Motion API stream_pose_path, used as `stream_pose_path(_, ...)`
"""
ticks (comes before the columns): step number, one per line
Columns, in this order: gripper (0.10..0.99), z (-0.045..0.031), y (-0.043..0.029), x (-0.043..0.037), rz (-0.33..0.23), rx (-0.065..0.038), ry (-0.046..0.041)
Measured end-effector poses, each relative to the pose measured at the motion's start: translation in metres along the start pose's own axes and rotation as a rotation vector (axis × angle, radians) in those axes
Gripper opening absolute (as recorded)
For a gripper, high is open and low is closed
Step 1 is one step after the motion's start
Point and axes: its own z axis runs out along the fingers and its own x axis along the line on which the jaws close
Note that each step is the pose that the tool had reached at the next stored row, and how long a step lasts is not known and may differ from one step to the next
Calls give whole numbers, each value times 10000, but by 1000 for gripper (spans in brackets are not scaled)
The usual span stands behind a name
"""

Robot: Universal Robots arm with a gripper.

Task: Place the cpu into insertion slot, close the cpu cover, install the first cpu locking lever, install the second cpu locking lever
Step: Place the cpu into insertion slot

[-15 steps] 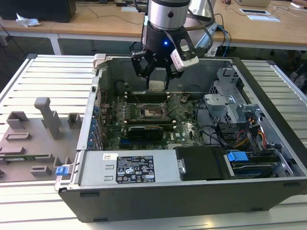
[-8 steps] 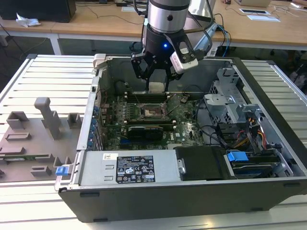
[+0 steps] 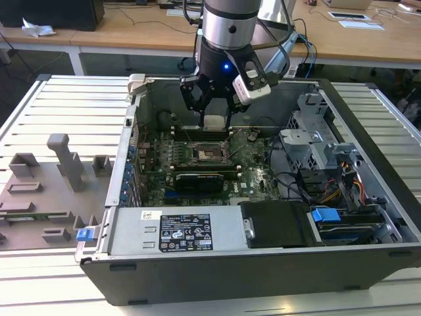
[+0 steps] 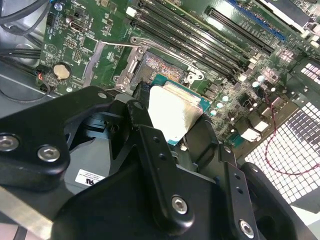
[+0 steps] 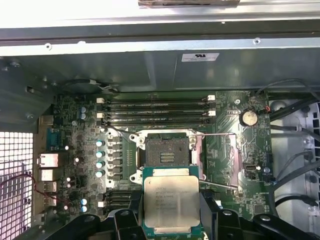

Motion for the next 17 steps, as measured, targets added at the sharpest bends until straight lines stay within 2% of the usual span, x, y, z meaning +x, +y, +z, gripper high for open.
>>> stream_pose_path(17,541,113,-10,-2,-1,0,0)
